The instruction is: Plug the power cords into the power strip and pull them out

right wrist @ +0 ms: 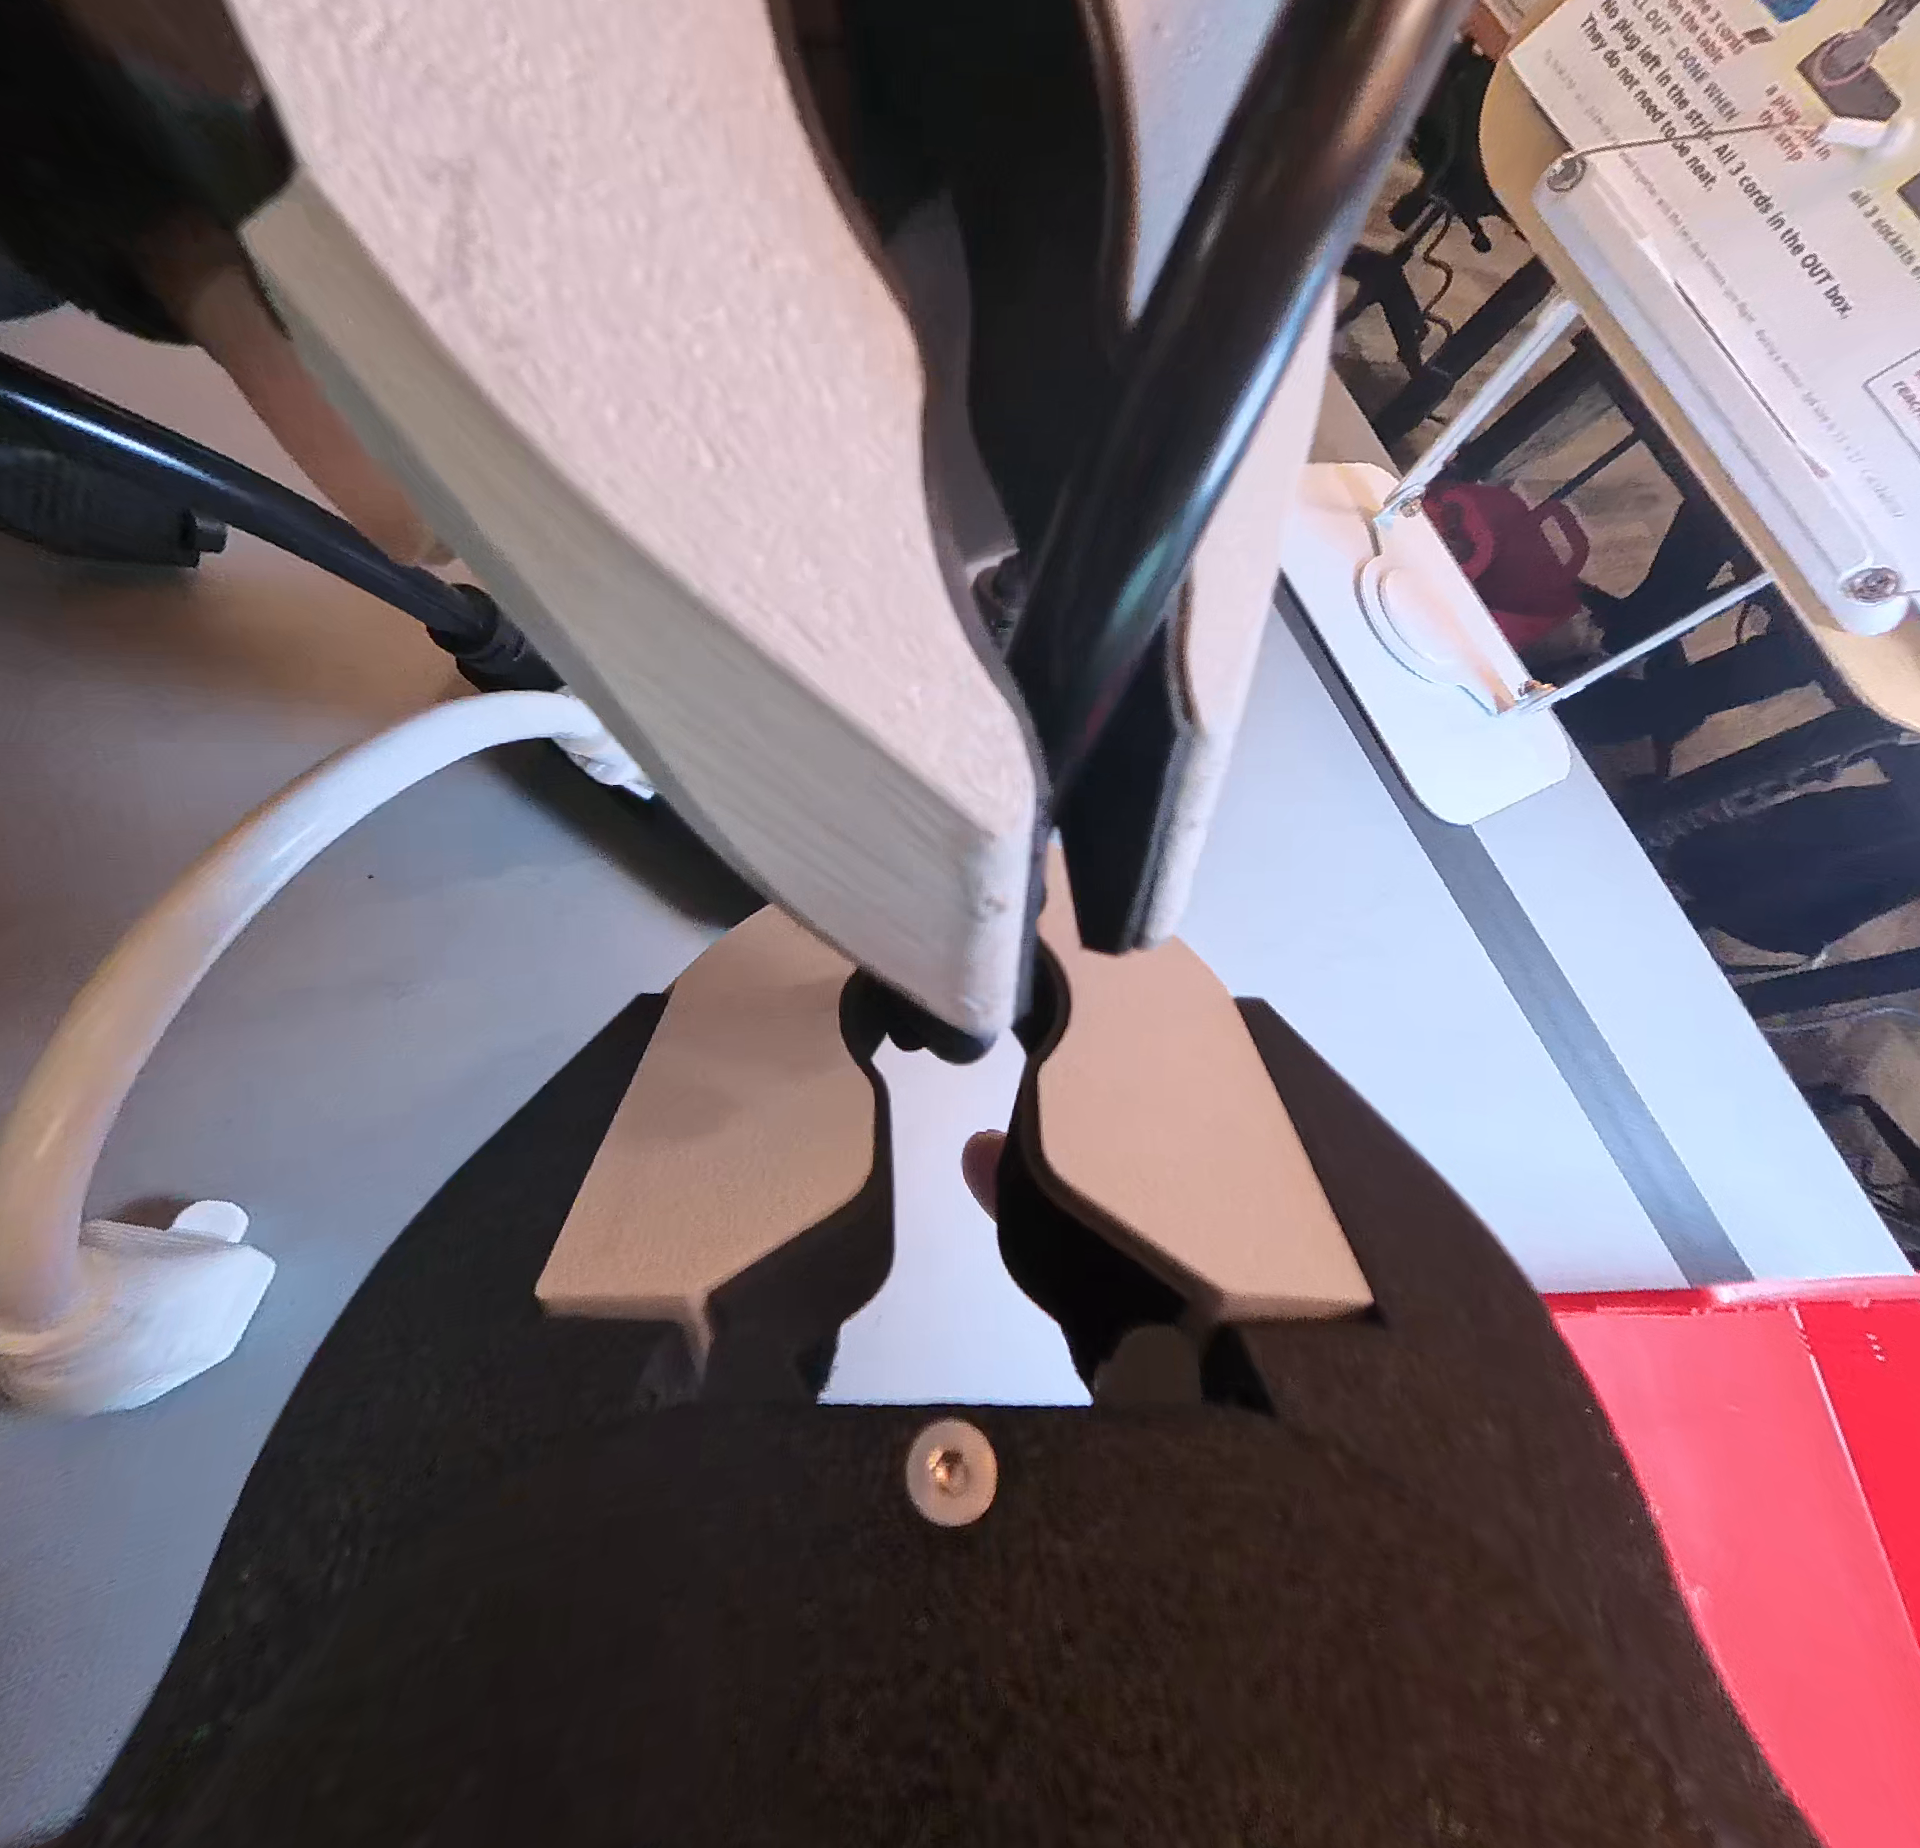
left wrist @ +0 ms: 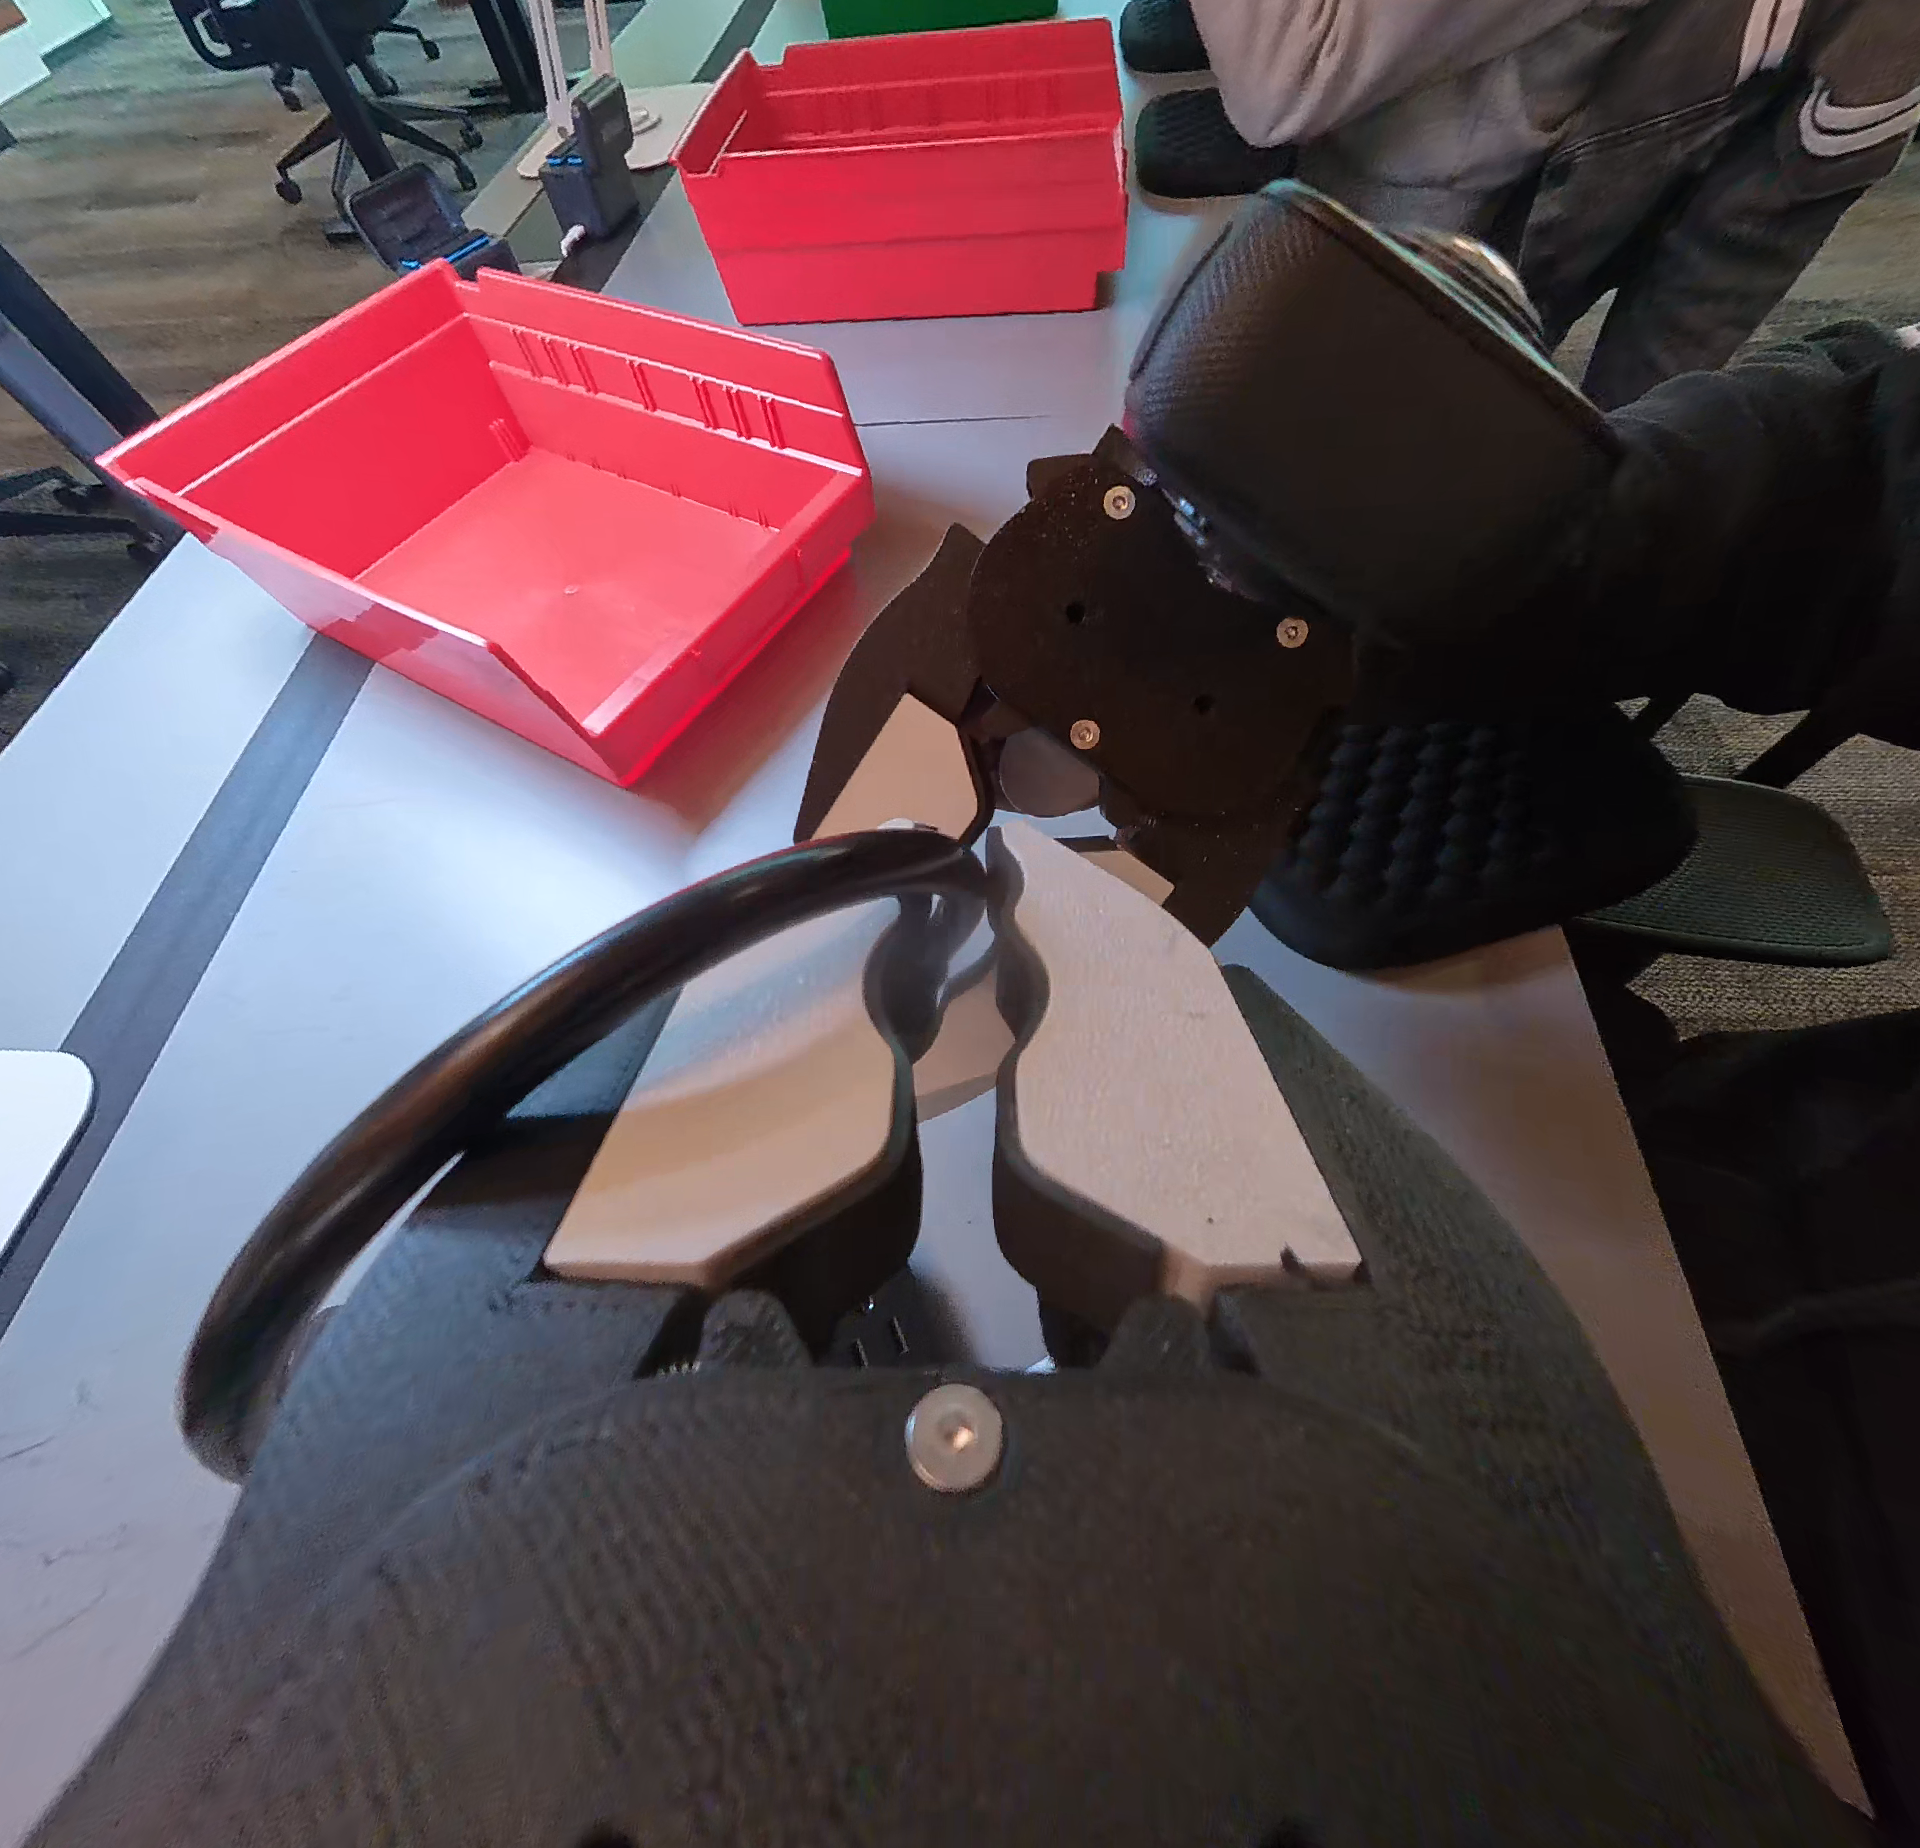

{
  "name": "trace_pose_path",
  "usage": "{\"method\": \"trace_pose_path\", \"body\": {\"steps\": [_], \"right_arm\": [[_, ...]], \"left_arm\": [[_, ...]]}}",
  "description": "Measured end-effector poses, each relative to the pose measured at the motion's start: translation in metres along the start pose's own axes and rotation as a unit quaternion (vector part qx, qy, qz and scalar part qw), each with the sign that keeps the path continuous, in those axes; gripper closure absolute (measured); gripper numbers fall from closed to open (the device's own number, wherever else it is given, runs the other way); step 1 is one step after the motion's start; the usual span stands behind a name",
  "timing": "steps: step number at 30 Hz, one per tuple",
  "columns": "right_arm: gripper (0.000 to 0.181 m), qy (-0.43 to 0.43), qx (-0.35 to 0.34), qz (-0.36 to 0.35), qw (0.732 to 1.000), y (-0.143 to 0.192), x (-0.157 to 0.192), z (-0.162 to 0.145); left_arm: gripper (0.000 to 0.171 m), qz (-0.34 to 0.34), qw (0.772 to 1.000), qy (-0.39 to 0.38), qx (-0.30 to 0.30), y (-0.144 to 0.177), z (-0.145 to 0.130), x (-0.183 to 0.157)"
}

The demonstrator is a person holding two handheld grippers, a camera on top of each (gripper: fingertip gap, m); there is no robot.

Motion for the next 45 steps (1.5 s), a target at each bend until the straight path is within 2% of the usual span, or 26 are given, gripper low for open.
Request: {"method": "trace_pose_path", "body": {"steps": [3,6,9,11,14,37,41,45], "right_arm": [[0.158,0.002,0.004,0.005,1.0,-0.002,0.0,0.0],[0.145,0.004,0.018,0.009,1.0,-0.001,0.001,-0.001],[0.142,0.005,0.023,0.008,1.0,-0.001,0.002,0.0],[0.143,0.007,0.023,0.01,1.0,-0.002,0.004,0.001],[0.155,0.028,0.02,0.006,0.999,-0.004,0.006,0.002],[0.155,0.008,0.032,0.04,0.999,-0.015,0.009,0.003],[0.149,0.0,0.037,0.043,0.998,-0.017,0.01,0.004],[0.154,0.001,0.039,0.037,0.999,-0.019,0.008,0.004]], "left_arm": [[0.162,0.002,1.0,0.0,0.003,-0.001,-0.001,0.001],[0.162,0.008,1.0,-0.003,0.003,0.001,0.0,0.003],[0.162,0.005,1.0,0.002,-0.005,0.004,0.001,0.002],[0.162,0.003,1.0,0.004,-0.011,0.005,0.002,0.001],[0.162,-0.003,1.0,0.005,-0.016,0.005,0.003,-0.002],[0.161,-0.004,1.0,0.016,-0.02,0.008,-0.006,0.003],[0.161,-0.004,1.0,0.016,-0.024,0.006,-0.006,0.002],[0.161,0.004,1.0,0.009,-0.017,0.006,-0.006,0.002]]}}
Point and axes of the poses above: each gripper's, where its closed fingertips meet, y back along the fingers, z out of its top, x = y × z across the jaws, the point moved 8 cm from there along y, back along the fingers, and after that the axes turned 4 degrees about -x, right-handed, at the moved point
